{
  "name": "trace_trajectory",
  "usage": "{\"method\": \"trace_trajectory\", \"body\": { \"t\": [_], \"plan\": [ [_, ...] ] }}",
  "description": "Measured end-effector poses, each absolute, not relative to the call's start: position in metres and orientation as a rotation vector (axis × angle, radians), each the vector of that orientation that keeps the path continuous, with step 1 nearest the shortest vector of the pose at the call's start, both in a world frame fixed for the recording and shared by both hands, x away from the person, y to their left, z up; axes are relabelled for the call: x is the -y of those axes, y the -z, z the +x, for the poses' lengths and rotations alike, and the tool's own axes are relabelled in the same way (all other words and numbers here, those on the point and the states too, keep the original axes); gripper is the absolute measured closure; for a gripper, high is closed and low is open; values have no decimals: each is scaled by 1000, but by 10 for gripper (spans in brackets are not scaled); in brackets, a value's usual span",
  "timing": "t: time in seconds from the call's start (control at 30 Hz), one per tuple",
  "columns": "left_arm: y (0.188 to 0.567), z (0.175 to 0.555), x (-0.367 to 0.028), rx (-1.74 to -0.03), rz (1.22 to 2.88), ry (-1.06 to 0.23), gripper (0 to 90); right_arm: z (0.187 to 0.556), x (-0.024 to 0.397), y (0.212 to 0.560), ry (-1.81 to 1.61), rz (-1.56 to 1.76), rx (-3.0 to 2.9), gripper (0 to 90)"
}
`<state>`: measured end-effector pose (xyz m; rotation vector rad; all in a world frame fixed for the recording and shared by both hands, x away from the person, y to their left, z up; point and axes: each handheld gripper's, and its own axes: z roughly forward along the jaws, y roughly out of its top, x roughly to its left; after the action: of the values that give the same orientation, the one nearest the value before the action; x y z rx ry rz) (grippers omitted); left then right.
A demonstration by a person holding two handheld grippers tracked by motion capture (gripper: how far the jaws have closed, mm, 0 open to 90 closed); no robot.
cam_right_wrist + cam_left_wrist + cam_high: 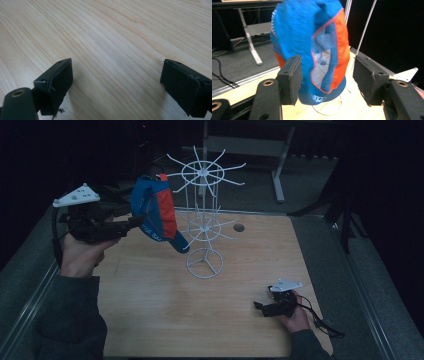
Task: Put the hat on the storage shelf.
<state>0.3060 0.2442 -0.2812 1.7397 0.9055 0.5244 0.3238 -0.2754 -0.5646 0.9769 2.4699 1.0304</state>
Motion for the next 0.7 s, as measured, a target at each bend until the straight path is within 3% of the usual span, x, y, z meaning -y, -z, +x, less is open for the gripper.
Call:
{"method": "trace_trajectory", "body": {
  "t": [0.7],
  "plan": [
    [291,300,-257,-972,1709,-536,373,324,275,565,-1031,977,-2470,107]
  ]
}}
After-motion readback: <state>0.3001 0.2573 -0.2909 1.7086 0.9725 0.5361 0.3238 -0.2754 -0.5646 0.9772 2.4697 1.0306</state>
